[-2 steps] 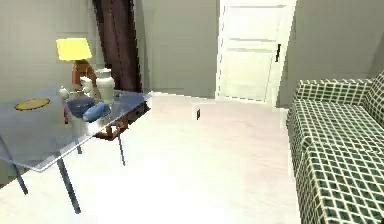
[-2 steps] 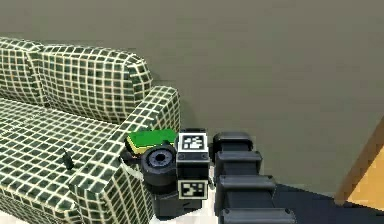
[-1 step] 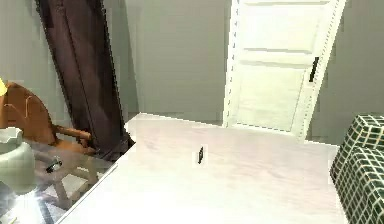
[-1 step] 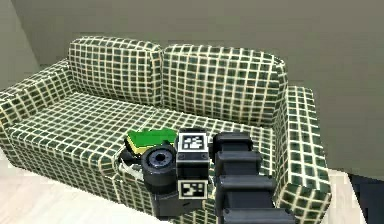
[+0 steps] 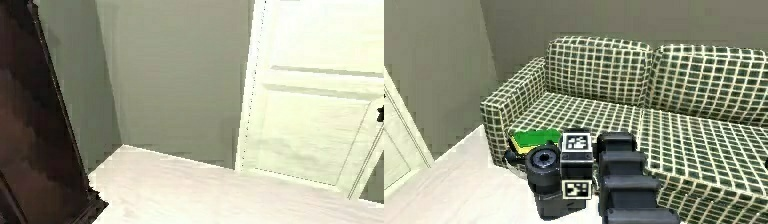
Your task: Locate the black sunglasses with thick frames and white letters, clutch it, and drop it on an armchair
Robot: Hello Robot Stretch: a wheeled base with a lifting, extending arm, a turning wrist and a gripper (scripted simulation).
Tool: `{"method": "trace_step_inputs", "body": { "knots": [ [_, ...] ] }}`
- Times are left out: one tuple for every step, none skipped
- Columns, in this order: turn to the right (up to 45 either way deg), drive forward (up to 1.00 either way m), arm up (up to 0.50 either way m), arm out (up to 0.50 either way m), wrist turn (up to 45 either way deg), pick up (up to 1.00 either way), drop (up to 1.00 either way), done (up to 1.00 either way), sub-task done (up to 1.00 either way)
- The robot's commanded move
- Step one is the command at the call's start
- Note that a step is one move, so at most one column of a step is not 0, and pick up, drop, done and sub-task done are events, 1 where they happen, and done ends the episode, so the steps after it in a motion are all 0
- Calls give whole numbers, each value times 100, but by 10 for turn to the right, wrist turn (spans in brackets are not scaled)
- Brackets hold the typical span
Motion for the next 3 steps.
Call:
{"method": "trace_step_inputs", "body": {
  "knots": [
    [-450,0,0,0,0,0,0,0,0],
    [-60,0,0,0,0,0,0,0,0],
    [0,65,0,0,0,0,0,0,0]
  ]
}}
